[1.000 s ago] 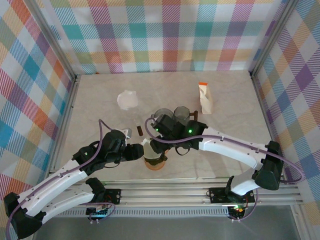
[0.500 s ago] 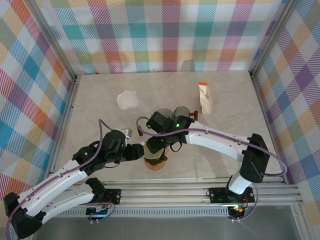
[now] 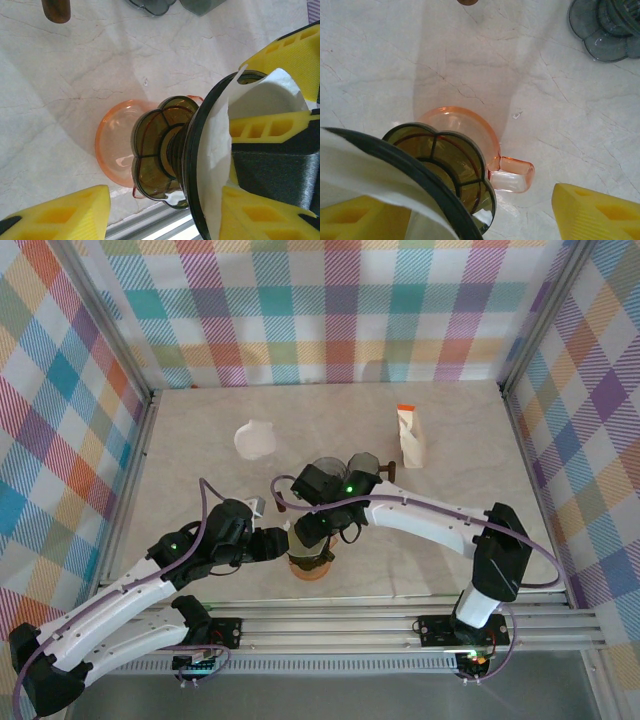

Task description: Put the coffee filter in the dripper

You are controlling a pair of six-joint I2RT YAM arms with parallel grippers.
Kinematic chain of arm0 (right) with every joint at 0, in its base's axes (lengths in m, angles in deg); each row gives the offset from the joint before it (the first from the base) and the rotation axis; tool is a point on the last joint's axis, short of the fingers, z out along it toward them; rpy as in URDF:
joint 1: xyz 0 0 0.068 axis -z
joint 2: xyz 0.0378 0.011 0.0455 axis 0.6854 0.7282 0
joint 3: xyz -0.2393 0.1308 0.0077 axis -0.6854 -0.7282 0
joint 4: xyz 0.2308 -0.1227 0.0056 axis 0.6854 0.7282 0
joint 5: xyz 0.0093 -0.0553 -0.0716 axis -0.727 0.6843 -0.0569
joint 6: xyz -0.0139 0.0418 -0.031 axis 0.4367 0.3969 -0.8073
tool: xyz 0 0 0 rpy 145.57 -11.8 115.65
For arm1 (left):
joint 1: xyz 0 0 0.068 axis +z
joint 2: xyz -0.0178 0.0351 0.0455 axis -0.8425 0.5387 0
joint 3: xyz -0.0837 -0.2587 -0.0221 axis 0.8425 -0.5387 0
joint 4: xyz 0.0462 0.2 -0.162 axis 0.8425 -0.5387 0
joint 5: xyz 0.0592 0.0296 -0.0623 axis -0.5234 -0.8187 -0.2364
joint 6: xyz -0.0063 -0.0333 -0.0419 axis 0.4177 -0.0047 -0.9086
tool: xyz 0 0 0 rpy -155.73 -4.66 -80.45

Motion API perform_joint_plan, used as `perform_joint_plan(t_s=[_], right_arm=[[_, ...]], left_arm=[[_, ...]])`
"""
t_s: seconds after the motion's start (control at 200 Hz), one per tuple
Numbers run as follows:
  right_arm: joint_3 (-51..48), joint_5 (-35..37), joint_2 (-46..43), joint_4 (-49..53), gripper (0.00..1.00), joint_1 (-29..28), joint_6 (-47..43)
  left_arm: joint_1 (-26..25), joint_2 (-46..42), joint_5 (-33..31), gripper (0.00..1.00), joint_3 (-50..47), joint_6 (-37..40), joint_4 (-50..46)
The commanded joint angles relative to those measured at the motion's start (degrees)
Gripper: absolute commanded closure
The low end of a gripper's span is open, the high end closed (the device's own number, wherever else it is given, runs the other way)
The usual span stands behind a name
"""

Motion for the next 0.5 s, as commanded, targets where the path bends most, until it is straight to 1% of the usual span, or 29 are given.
perform_joint_plan(t_s=[0.0,0.25,0.495], right_arm=[[-1.2,0.9,1.0,0.7,0.26,-0.1,-1.2],[-2.0,1.6,2.6,0.6,0.26,-0.1,-1.5],[-2.9,2.6,3.5,0.5,0.26,-0.3,-1.4]], left_arm=[[-0.5,0.1,0.8,0.46,-1.0,-0.5,1.1],[-0.4,0.2,1.0,0.46,-1.2,-0.7,1.4],[-0.5,0.5,1.2,0.44,-1.3,-0.7,1.6]])
